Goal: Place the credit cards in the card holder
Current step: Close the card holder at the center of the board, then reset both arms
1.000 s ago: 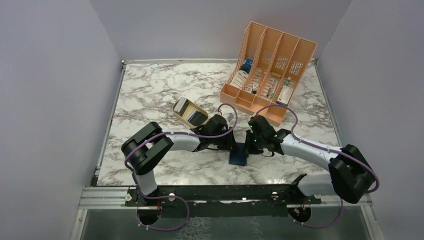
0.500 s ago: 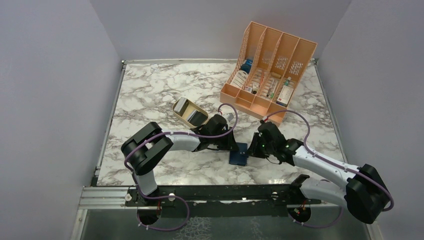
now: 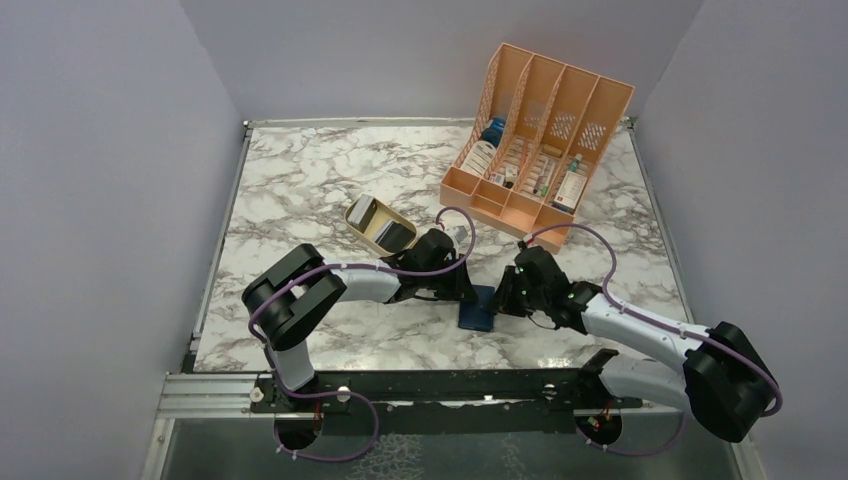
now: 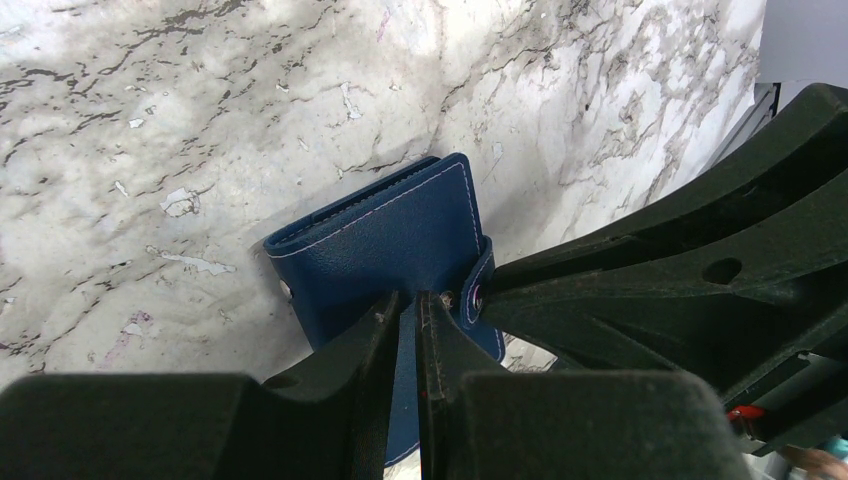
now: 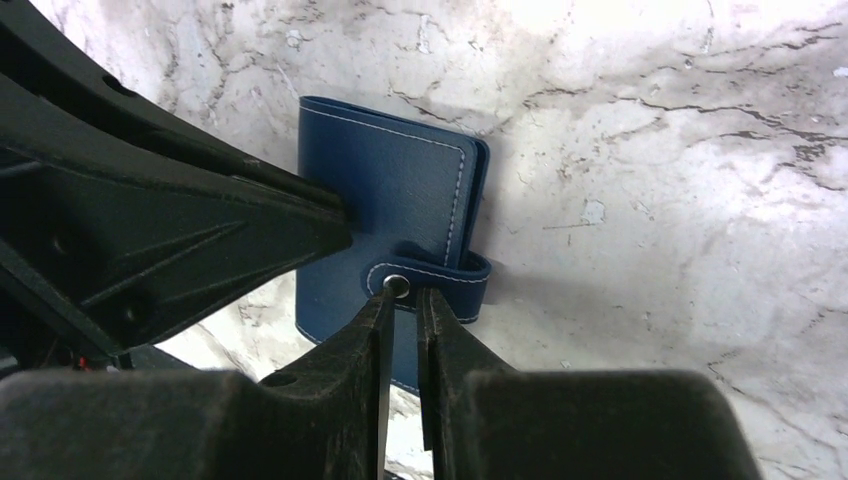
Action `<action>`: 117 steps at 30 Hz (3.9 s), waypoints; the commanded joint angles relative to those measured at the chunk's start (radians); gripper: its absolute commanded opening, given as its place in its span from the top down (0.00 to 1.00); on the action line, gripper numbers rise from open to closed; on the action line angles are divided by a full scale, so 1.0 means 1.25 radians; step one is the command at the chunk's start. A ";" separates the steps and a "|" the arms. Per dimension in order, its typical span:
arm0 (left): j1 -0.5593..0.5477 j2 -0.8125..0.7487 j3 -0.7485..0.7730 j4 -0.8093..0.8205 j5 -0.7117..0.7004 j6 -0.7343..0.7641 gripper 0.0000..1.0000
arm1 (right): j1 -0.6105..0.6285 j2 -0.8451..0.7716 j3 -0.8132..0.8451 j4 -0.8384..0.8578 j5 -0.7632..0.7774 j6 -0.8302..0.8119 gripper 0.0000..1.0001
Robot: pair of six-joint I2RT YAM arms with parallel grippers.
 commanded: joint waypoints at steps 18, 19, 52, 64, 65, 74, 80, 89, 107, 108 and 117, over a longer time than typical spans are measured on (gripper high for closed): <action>-0.003 0.010 -0.009 -0.054 -0.013 0.021 0.84 | -0.001 0.039 -0.007 0.093 -0.032 -0.006 0.87; -0.003 0.010 -0.009 -0.054 -0.014 0.021 0.84 | -0.001 0.040 -0.008 0.095 -0.035 -0.005 0.87; -0.003 0.006 -0.017 -0.040 -0.011 0.010 0.84 | 0.000 0.185 0.086 -0.042 0.013 -0.046 0.91; -0.003 0.004 -0.025 -0.028 -0.005 0.011 0.84 | 0.002 0.286 0.158 -0.166 0.074 -0.079 0.92; -0.004 0.004 -0.025 -0.027 -0.006 0.011 0.84 | 0.003 0.287 0.163 -0.178 0.082 -0.081 0.92; -0.003 -0.017 -0.014 -0.044 -0.016 0.019 0.84 | 0.006 0.246 0.191 -0.187 0.072 -0.085 0.90; 0.005 -0.088 0.028 -0.142 -0.092 0.072 0.74 | 0.006 0.106 0.200 -0.152 0.032 -0.071 0.77; 0.026 -0.286 0.114 -0.339 -0.211 0.177 0.45 | 0.006 -0.148 0.235 -0.192 0.084 -0.096 0.43; 0.028 -0.709 0.129 -0.462 -0.387 0.253 0.01 | 0.006 -0.410 0.397 -0.308 0.229 -0.110 0.12; 0.027 -0.715 0.116 -0.461 -0.396 0.249 0.01 | 0.006 -0.415 0.391 -0.302 0.225 -0.110 0.12; 0.027 -0.708 0.045 -0.438 -0.393 0.224 0.01 | 0.006 -0.390 0.330 -0.298 0.189 -0.079 0.12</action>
